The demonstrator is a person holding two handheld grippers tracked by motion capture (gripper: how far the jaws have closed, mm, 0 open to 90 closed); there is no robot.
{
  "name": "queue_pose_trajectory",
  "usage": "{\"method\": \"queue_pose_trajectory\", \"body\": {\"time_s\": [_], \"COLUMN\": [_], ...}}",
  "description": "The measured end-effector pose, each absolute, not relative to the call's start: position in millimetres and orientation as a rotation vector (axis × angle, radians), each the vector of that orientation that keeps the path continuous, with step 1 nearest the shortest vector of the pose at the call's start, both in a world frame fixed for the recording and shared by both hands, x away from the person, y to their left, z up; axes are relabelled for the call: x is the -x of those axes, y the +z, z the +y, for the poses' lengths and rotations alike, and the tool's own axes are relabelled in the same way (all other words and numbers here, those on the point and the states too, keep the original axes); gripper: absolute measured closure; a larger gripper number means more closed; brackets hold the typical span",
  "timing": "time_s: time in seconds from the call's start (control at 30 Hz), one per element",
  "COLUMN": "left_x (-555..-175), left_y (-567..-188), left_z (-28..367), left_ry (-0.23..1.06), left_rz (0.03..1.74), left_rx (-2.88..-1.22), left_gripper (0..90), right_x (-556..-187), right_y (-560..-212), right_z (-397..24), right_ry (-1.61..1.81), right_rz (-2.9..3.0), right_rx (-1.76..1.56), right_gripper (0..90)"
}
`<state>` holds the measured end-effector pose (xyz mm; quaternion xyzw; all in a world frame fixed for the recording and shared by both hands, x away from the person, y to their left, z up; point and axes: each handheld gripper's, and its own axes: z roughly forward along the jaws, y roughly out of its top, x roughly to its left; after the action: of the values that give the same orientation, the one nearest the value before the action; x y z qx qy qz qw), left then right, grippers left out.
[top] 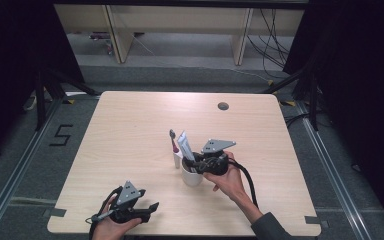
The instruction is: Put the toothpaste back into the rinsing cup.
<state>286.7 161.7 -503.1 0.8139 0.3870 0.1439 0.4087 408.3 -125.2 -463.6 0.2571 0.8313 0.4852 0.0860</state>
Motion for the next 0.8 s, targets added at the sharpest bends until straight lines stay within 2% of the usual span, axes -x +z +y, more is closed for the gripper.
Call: {"method": "queue_pose_trajectory", "body": {"time_s": [0.27, 0.47, 0.8], "left_x": [-287.6, -287.7, -287.4], "left_y": [-502.8, -502.4, -503.0], "left_z": [161.7, 162.4, 161.5], "left_ry": [0.368, 0.358, 0.359], "left_rz": [0.978, 0.973, 0.981], "left_rx": [-2.051, -2.051, -2.035], "left_gripper": [33.4, 33.4, 33.1], "right_x": [-407.3, -406.9, -405.7], "right_y": [-459.1, -452.3, -442.7], "right_z": [-130.4, -137.5, -149.1], "right_ry": [1.486, 1.514, 1.516], "right_rz": [2.464, 2.45, 2.4], "right_rx": [-0.789, -0.793, -0.817], "right_gripper": [70.8, 60.8, 53.9]}}
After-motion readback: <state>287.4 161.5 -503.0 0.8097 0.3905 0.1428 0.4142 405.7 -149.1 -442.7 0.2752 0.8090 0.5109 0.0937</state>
